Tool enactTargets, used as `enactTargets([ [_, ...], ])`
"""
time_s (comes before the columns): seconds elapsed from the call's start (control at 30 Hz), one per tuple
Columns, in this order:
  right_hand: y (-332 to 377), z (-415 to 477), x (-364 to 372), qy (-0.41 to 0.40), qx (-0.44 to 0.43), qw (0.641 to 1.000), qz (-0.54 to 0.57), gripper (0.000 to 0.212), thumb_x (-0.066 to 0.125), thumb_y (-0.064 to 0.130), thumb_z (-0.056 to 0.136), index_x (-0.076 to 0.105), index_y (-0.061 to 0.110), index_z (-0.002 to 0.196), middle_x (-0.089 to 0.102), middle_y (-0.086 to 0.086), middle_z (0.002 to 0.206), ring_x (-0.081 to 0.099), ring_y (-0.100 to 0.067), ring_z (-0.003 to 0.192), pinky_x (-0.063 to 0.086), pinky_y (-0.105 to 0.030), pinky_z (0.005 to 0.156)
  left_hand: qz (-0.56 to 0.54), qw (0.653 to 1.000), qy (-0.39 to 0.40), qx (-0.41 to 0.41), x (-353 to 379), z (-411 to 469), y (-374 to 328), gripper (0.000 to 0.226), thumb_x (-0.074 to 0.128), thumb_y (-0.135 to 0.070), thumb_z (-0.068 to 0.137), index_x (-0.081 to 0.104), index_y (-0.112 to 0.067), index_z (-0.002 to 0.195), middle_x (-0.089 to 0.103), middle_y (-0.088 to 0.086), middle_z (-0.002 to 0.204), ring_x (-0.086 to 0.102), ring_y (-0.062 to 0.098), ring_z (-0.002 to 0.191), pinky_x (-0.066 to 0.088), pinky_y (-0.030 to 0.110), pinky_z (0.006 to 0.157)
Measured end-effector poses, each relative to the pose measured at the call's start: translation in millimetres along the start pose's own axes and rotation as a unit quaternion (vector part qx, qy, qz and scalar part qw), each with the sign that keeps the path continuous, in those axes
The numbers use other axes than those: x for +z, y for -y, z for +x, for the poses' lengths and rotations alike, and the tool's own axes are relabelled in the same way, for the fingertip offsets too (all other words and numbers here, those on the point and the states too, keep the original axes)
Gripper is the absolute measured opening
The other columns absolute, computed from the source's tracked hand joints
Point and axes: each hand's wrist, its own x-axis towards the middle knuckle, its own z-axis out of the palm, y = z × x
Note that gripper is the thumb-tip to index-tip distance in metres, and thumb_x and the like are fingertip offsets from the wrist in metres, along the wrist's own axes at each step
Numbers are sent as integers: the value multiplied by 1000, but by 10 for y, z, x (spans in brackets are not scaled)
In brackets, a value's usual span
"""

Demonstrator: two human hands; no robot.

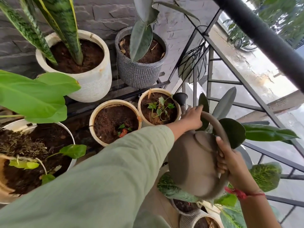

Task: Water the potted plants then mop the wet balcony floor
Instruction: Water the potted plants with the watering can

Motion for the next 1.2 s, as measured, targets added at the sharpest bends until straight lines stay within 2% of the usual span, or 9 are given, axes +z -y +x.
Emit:
enactTargets([
  [0.1,-18,-27,-24,-7,1,1000,0,52,59,47,86,29,18,55,20,5,39,18,-10,31,17,-17,39,-10,1000,4,-14,43,-36,85,78,50,-2,87,9,-20,152,14,8,158,8,30,146,21,48,116],
  [0.2,-74,-113,-82,-7,3,1000,-9,52,59,46,86,29,17,55,19,4,39,18,-10,31,17,-15,38,-26,999,15,-20,99,-110,181,80,50,-3,88,6,-22,152,10,7,159,5,31,147,18,47,118],
  [0.43,-343,-374,-205,11,12,999,-47,50,60,41,87,31,15,55,20,1,40,19,-10,30,17,-14,38,-50,998,11,-26,147,-310,178,86,53,1,87,3,-22,153,11,7,159,16,31,145,28,46,115],
  [0.73,-515,-554,-76,57,29,995,-73,49,60,39,86,33,15,53,23,0,40,19,-9,30,17,-13,37,-23,999,-21,-18,203,-550,307,82,54,0,87,7,-17,152,8,6,160,12,26,147,18,44,118],
  [0.83,-445,-560,67,73,33,994,-77,50,60,42,85,33,16,53,23,1,41,19,-10,31,17,-14,36,-29,998,-36,-37,114,-592,451,80,53,-1,86,9,-17,151,10,6,159,14,28,146,19,48,117],
  [0.93,-340,-528,233,83,27,993,-85,50,60,42,86,34,15,53,25,1,41,20,-11,33,17,-16,37,-47,996,-48,-63,-24,-657,618,83,49,0,87,3,-23,152,5,3,160,10,27,147,21,53,116],
  [1.1,-123,-432,538,108,-5,991,-83,50,58,43,87,33,16,53,24,2,42,20,-12,33,18,-17,35,-53,994,-72,-68,-180,-774,871,75,50,-8,92,6,-18,153,11,7,159,14,29,146,18,42,118],
  [1.2,-1,-359,676,100,-19,992,-79,51,59,43,87,33,17,51,25,3,41,21,-12,35,19,-20,38,-82,991,-76,-72,-230,-784,938,74,48,-6,92,6,-15,153,10,5,160,9,25,147,15,39,119],
])
